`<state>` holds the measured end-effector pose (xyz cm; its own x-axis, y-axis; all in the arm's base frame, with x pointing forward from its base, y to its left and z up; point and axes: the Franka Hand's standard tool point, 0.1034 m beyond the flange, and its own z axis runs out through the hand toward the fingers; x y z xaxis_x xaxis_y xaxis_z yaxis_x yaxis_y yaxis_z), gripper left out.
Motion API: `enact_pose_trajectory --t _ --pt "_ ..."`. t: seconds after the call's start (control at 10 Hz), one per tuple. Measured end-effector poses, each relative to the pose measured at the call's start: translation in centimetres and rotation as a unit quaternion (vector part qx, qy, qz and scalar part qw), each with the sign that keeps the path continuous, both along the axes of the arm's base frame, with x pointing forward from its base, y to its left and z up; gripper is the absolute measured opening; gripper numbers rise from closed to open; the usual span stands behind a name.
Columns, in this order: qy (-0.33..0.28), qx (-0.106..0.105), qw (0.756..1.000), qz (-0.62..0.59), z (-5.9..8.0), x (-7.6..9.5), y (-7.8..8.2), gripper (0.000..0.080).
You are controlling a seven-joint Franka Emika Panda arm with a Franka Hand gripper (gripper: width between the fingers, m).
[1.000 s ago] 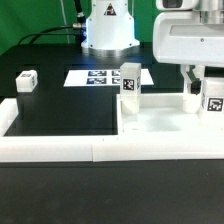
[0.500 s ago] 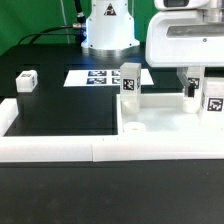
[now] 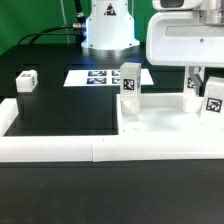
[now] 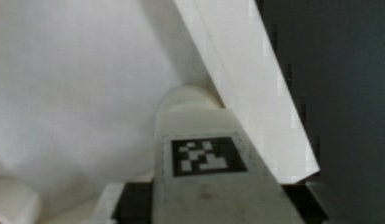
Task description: Assemble square table
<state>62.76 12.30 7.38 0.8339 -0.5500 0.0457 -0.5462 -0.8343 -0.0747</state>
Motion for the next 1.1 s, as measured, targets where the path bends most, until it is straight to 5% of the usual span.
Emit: enact_pose_trajectory --t 0.2,0.6,0.7,0.8,0.9,1.0,1.1 --pt "0.009 0.013 0.987 -0.163 -0.1 -0.3 0.2 0.0294" --pt "0.016 0.076 0.878 -0.473 -0.2 0.0 0.6 0.0294" --pt "0.016 0.076 0.871 -0.484 -0.2 0.0 0.7 0.0294" --pt "0.016 0.075 0.878 -0.473 -0.2 0.0 0.7 0.0294" --pt "0.015 0.073 0.886 -0.458 -0.3 0.0 0.6 0.0465" --pt "-0.017 0.059 0.952 -0.298 -0.3 0.4 0.0 0.0606" --pt "-0.032 0.039 0.991 -0.125 -0.4 0.6 -0.4 0.0641"
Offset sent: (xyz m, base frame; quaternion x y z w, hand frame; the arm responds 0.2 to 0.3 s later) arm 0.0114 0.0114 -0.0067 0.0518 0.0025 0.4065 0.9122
